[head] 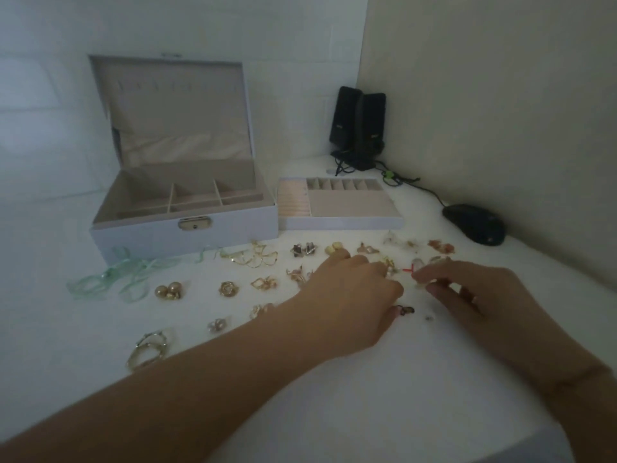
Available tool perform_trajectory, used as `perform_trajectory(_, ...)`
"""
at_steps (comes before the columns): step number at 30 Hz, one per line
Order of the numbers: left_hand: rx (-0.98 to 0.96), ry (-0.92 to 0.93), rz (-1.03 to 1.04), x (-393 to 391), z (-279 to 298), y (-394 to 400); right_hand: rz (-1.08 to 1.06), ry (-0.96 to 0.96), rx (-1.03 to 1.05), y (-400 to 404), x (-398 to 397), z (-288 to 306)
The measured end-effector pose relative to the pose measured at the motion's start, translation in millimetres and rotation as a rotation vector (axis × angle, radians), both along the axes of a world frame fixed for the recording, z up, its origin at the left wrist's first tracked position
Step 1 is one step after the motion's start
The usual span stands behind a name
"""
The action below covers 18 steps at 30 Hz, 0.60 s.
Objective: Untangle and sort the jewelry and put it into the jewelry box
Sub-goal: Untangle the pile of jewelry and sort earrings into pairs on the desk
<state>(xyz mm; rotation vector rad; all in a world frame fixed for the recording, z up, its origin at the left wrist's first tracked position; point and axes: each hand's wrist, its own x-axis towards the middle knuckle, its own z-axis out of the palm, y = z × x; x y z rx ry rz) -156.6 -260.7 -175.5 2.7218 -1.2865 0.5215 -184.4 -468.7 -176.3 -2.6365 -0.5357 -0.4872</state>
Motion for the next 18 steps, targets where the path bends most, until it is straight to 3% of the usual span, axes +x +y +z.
perform_trajectory(5, -0.048, -0.010, -0.026, 1.7, -12.5, -0.7, 0.026, 0.016, -0.114, -3.2, 4.4, -16.1)
perform_trajectory(10, -0.067, 0.035, -0.019, 1.7, -15.6, 4.1, -0.050, -0.081, 0.073, -4.8, -2.3, -9.2)
perform_trajectory(14, -0.084, 0.083, -0.008, 3.5, -13.1, 6.0, 0.205, -0.012, 0.205, -0.4, -15.6, 3.7)
perform_trajectory(18, -0.113, 0.078, -0.013, 5.6, -14.3, 7.3, 0.379, 0.130, -0.001, 4.8, -19.5, -1.7)
